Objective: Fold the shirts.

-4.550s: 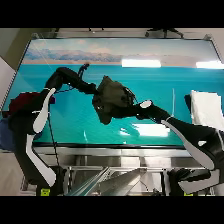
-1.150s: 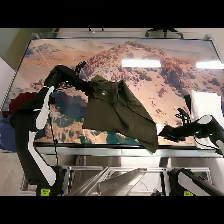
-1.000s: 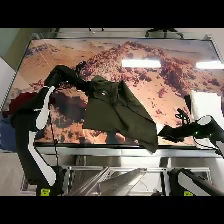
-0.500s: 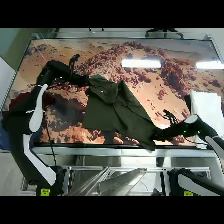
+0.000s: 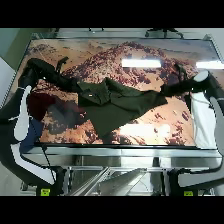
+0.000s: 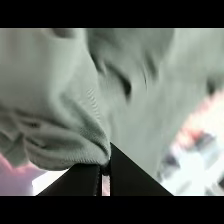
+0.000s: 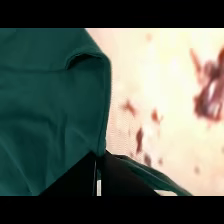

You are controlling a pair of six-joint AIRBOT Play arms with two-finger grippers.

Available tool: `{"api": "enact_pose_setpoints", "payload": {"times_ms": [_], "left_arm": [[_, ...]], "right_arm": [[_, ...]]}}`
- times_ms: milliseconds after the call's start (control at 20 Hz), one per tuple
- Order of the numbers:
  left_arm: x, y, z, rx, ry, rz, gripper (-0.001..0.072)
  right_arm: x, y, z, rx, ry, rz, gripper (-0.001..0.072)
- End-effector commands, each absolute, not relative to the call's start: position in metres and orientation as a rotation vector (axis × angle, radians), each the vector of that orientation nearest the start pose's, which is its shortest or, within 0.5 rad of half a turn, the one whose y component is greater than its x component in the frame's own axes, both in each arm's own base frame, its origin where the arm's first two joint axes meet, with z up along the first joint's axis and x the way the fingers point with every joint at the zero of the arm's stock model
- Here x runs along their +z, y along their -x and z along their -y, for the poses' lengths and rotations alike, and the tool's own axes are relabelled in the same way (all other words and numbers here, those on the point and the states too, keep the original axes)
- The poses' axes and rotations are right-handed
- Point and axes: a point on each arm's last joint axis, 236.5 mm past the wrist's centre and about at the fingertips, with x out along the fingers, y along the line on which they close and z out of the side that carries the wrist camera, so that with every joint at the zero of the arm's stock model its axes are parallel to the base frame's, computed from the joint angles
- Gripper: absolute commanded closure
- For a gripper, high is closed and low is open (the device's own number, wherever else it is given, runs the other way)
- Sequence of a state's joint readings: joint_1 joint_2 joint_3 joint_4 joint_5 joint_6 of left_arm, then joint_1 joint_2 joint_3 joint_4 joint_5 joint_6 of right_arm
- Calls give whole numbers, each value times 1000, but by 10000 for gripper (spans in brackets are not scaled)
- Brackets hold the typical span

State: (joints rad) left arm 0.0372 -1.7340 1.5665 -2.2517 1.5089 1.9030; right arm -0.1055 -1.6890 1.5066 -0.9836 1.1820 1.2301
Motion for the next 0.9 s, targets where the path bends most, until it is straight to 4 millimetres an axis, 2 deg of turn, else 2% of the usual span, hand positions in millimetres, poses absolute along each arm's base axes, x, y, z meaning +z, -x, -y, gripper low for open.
{"api": "enact_pose_setpoints", "payload": {"times_ms": [0,100,150,200,250,300,400,500,650,850], "left_arm": [[-16,-330,156,-758,385,-1667,691],[-23,-284,167,-782,382,-1752,691],[-25,-266,170,-791,377,-1777,691],[-25,-255,172,-794,372,-1789,691],[-26,-252,171,-786,375,-1779,690],[-25,-254,171,-773,373,-1752,691],[-22,-265,167,-754,384,-1712,691],[-16,-278,160,-738,393,-1675,690],[-7,-298,150,-729,389,-1603,691],[-5,-310,131,-700,412,-1561,690]], "right_arm": [[2,-551,-75,455,-314,-1152,692],[4,-563,-83,497,-327,-1152,691],[3,-563,-86,511,-339,-1155,691],[2,-563,-86,512,-340,-1157,650],[2,-563,-86,512,-339,-1156,425],[3,-561,-84,506,-345,-1163,346],[9,-552,-73,492,-367,-1195,349],[11,-525,-63,518,-379,-1289,350],[-1,-466,-58,529,-467,-1518,349],[-23,-391,-80,543,-538,-1712,350]]}}
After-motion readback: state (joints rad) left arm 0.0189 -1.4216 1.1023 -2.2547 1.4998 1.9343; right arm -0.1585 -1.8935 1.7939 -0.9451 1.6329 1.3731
